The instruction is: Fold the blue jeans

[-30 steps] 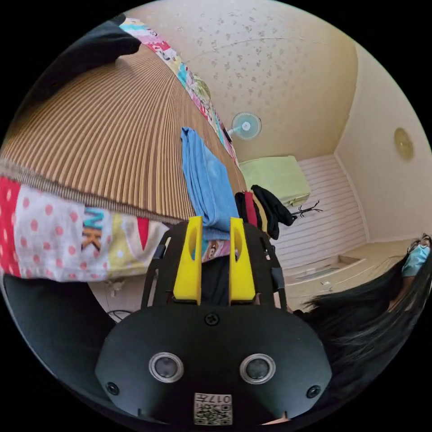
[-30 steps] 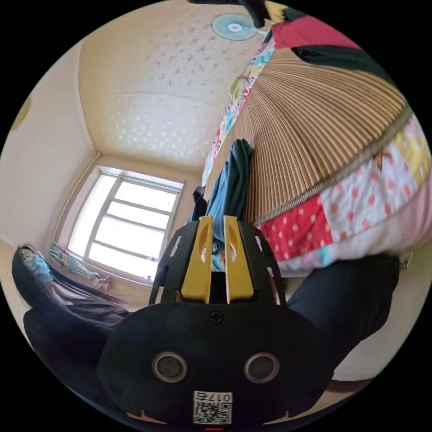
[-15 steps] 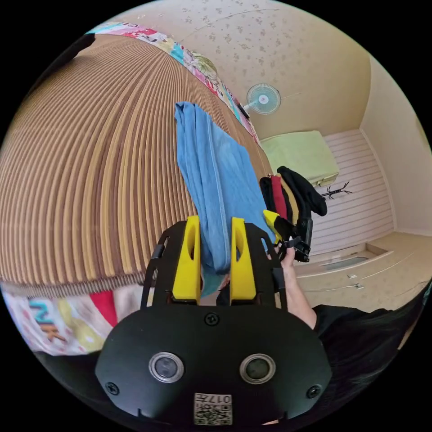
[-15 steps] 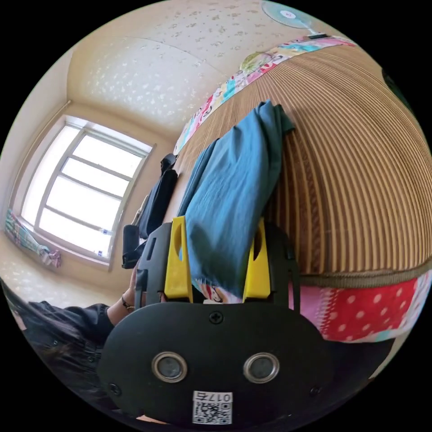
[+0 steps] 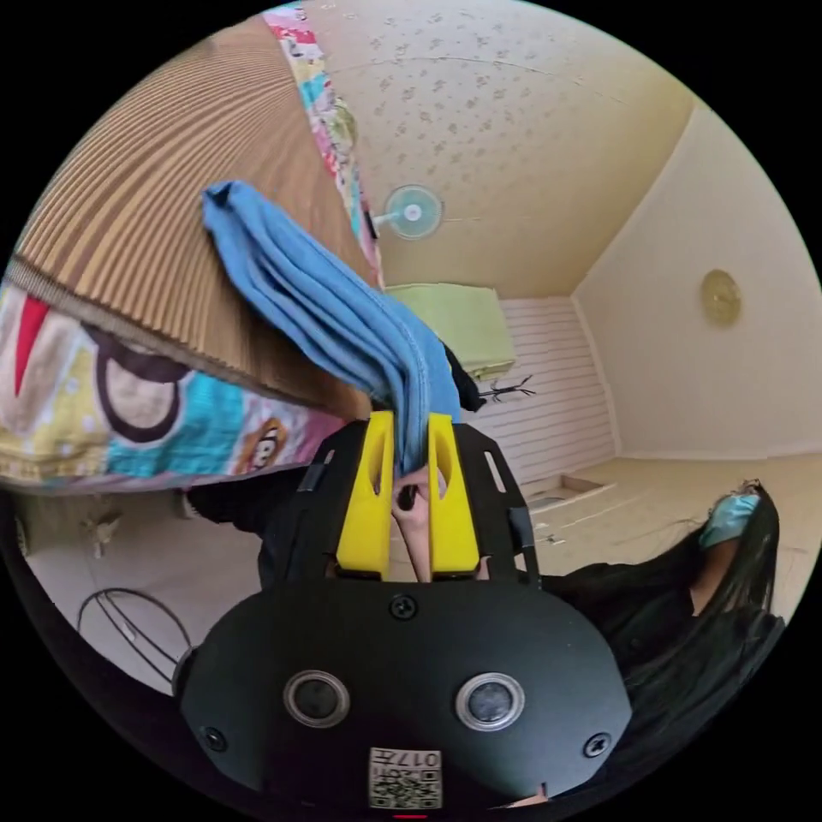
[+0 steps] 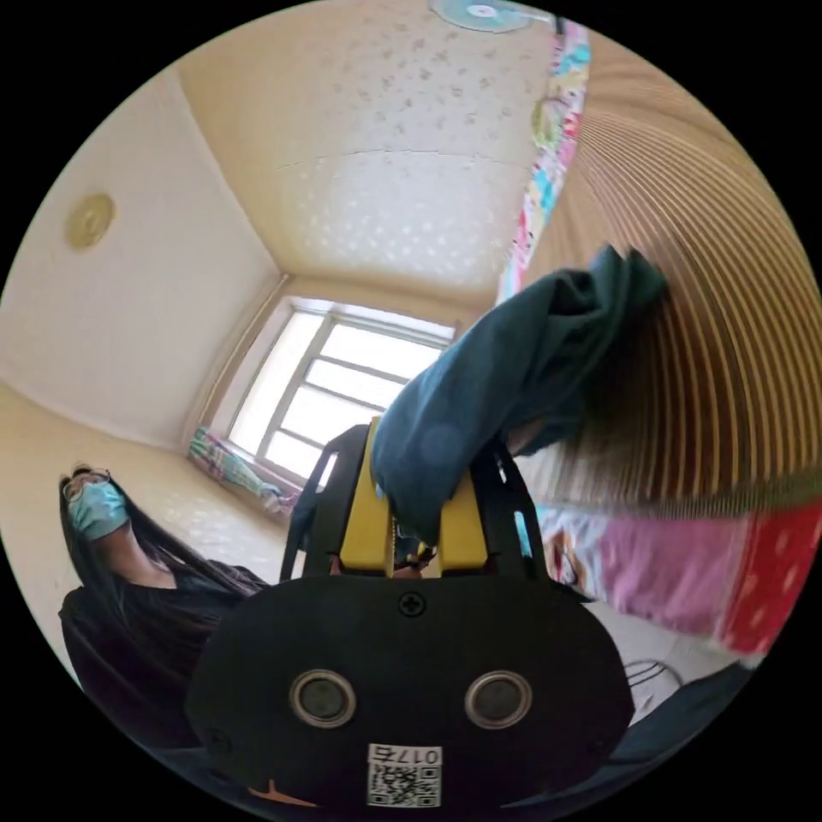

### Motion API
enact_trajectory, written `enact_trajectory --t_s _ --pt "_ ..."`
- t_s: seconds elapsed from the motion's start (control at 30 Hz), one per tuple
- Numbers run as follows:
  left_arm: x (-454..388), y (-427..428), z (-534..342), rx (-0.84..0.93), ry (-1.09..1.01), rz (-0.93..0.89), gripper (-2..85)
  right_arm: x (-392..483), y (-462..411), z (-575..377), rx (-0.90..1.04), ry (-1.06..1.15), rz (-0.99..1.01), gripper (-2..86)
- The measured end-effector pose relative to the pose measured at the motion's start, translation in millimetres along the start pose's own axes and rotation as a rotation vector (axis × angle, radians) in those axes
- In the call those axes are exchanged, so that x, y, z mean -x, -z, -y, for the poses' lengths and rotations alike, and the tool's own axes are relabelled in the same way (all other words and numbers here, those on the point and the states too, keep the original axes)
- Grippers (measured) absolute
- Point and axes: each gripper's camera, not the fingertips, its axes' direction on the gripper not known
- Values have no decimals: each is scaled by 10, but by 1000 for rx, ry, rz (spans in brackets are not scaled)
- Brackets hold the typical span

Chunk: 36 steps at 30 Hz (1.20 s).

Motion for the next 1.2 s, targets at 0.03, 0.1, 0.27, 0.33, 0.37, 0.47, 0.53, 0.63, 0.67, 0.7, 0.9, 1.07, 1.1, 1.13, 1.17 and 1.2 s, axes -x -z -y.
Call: enact_trajectory --t_s 0.03,0.1,0.27,0.33,0.37,0.47,0.53,0.63,0.67,0.7,0.9,1.07,1.1,1.13,1.17,1.2 --pt "-161 4 -14 0 -41 -16 64 263 51 224 21 82 -18 77" --pt "-371 14 -62 18 -80 20 54 702 161 603 38 186 -75 74" --pt "-602 53 -416 77 -121 175 51 2330 779 1624 50 530 -231 71" --pt "-531 76 -605 69 -85 195 51 2938 1052 1831 25 650 -332 71" --pt "-457 92 -745 59 -54 193 51 3302 1242 1932 3 711 -409 71" --pt "-278 100 -1091 40 21 196 51 3878 1771 2065 -49 788 -559 72" --pt "-216 89 -1259 39 55 213 51 3914 2177 2072 -120 723 -618 73" --pt "-237 62 -1438 29 64 241 51 3633 2887 1780 -275 542 -752 71" --pt "-273 31 -1493 27 58 264 51 3433 3148 1563 -318 471 -785 71" --pt "-293 9 -1521 26 52 277 51 3324 3268 1437 -337 433 -805 71" --pt "-445 -435 -1847 94 -10 396 51 2530 4041 -145 -499 233 -863 68" --pt "-635 -953 -1970 165 -123 543 54 2480 4125 -1181 -548 282 -755 51" --pt "-678 -1004 -1971 163 -142 557 56 2483 4095 -1270 -540 294 -756 49" --pt "-786 -1101 -1967 154 -187 595 61 2478 4036 -1433 -525 300 -754 47" --pt "-921 -1199 -1944 143 -240 645 63 2463 3963 -1585 -504 302 -758 47" --pt "-999 -1249 -1925 139 -270 671 64 2453 3922 -1652 -493 300 -765 50"
